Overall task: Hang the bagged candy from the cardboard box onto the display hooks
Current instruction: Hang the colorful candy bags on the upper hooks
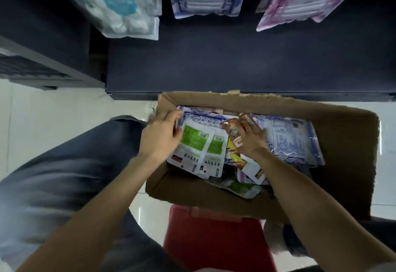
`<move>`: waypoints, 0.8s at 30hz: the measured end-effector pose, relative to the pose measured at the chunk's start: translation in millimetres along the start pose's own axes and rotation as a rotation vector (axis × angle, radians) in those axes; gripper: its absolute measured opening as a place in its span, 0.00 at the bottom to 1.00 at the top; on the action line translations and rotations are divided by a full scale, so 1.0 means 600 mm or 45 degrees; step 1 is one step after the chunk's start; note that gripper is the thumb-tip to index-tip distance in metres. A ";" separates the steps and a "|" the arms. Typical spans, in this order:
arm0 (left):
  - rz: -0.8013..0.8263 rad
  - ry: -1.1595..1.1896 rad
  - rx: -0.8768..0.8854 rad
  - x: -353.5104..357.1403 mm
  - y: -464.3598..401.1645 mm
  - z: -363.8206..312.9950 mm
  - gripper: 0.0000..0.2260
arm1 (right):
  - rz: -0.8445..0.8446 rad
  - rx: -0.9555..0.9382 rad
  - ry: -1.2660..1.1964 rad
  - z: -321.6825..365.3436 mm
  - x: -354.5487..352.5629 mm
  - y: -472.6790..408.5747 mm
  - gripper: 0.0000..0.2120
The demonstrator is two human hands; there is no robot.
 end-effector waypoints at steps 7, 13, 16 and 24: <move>0.701 -0.284 0.242 0.207 -0.024 -0.098 0.29 | -0.323 -0.260 -0.116 -0.057 0.017 0.049 0.16; 0.946 -0.434 0.052 0.280 0.003 -0.079 0.39 | -0.010 -0.308 -0.079 -0.016 -0.006 -0.014 0.52; 0.944 -0.487 -0.027 0.270 0.010 -0.032 0.40 | 0.108 -0.246 -0.101 0.004 0.014 -0.031 0.55; 0.990 -0.362 -0.157 0.275 -0.020 -0.010 0.36 | -0.180 -0.257 -0.132 -0.013 0.073 0.063 0.35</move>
Point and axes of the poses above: each hand's wrist, its own y-axis away from the middle knuckle, its own x-axis out of the palm, z = x × y, the point moved 4 cm from there along -y, towards the middle knuckle, and after that the axes turned 1 degree about y, right-handed, at the moved point
